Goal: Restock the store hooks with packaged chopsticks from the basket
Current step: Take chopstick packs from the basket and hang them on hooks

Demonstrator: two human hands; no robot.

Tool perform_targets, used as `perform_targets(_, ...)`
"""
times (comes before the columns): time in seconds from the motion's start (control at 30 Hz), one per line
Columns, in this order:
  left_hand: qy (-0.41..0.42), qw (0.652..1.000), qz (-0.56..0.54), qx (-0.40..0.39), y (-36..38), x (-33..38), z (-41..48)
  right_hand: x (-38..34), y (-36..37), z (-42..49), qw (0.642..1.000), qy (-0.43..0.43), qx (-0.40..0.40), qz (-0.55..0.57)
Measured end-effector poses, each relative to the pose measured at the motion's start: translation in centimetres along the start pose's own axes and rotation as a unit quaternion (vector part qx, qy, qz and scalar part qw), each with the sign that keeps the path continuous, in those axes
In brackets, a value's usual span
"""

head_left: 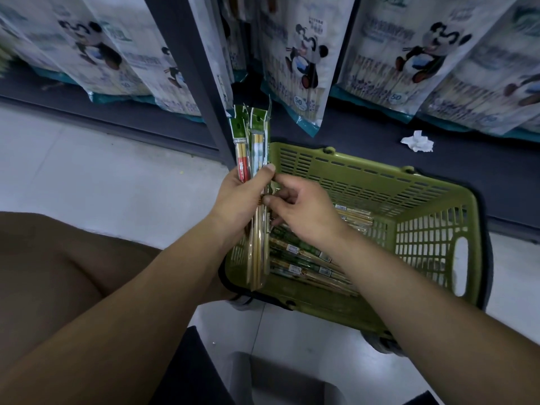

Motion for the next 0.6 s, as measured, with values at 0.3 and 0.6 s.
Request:
perform_targets(0.3,0.009,0.998,0.047,0.030,-2.7,0.2,0.8,13.8,-5.5,-0.9,0.959,0.185,-0.036,-0.211)
perform_targets(0.6,0.003,0.999,0.041,0.022,-2.5,-0.4,1.3,24.6,-4.4,-5.6,0.886,0.306,-0.173,-0.303)
Point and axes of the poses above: each hand's wrist, its own z-axis towards the middle knuckle, its own y-axis out of the palm, x = y × z, the point moved 9 cm from there along z, towards the middle knuckle, and after that the axes turned 15 degrees about z, right-handed, at the moved point
